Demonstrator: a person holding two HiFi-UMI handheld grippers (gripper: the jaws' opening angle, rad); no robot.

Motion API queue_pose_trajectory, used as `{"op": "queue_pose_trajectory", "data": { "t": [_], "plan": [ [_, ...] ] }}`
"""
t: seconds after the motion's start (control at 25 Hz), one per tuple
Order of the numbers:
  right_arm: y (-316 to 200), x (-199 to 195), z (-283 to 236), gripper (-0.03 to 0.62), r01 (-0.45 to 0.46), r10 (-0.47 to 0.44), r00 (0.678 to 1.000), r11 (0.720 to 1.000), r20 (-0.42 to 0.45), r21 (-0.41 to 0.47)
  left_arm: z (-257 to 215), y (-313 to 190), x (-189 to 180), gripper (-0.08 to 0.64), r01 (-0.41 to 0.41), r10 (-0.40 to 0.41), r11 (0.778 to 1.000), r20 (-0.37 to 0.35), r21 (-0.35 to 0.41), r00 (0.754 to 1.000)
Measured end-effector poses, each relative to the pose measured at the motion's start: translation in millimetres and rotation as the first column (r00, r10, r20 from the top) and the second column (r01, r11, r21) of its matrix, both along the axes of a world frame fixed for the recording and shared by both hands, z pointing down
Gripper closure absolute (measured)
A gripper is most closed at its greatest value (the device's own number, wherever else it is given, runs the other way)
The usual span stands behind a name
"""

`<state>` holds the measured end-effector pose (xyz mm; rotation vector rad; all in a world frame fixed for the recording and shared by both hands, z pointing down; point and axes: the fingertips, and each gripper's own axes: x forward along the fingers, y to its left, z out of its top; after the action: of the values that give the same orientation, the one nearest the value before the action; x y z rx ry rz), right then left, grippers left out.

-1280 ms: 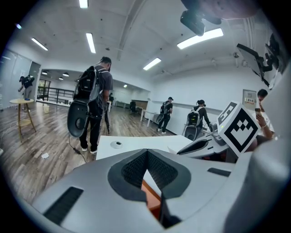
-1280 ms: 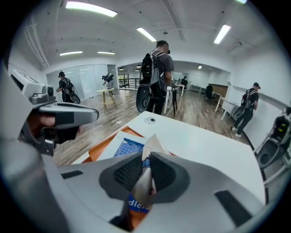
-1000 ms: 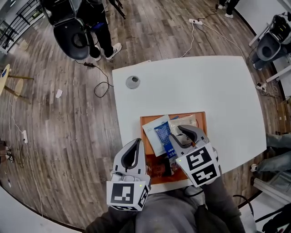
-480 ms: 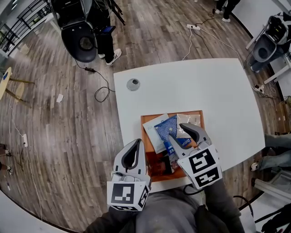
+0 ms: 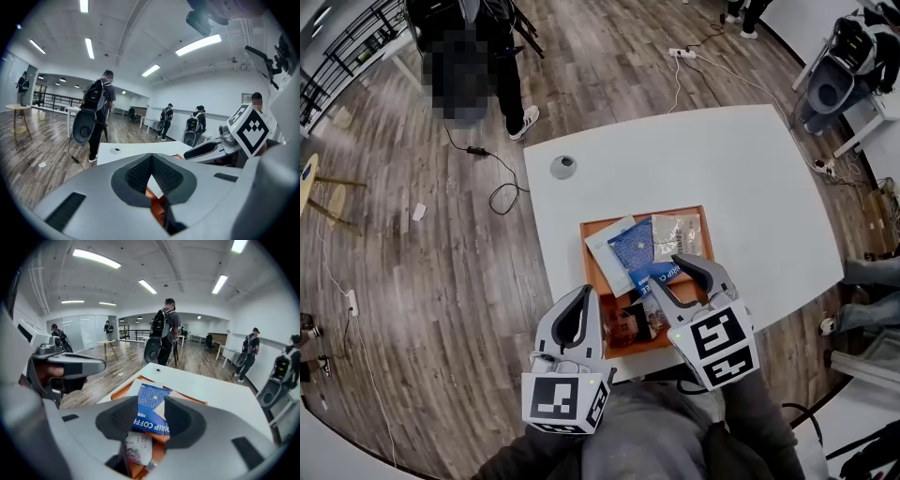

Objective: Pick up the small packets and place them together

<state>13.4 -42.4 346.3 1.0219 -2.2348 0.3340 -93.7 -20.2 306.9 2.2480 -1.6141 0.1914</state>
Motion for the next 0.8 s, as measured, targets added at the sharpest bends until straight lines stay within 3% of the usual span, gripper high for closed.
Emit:
{"op": "queue_pose_trajectory", "data": {
  "t": [0.56,0.8],
  "plan": [
    [64.7,30.4,50.4,0.426,-0.079,0.076,0.996,0.991,-0.036,-0.105,32.3,40.3,34.2,0.565,-0.114,0.114,0.992,-0.005,-0.062,0.993],
    [68.1,24.6,61.8,0.428,-0.076,0.071,0.997,0.989,-0.04,-0.124,39.3,40.9,28.0,0.565,-0.119,0.119,0.99,0.006,-0.074,0.993]
  ]
}}
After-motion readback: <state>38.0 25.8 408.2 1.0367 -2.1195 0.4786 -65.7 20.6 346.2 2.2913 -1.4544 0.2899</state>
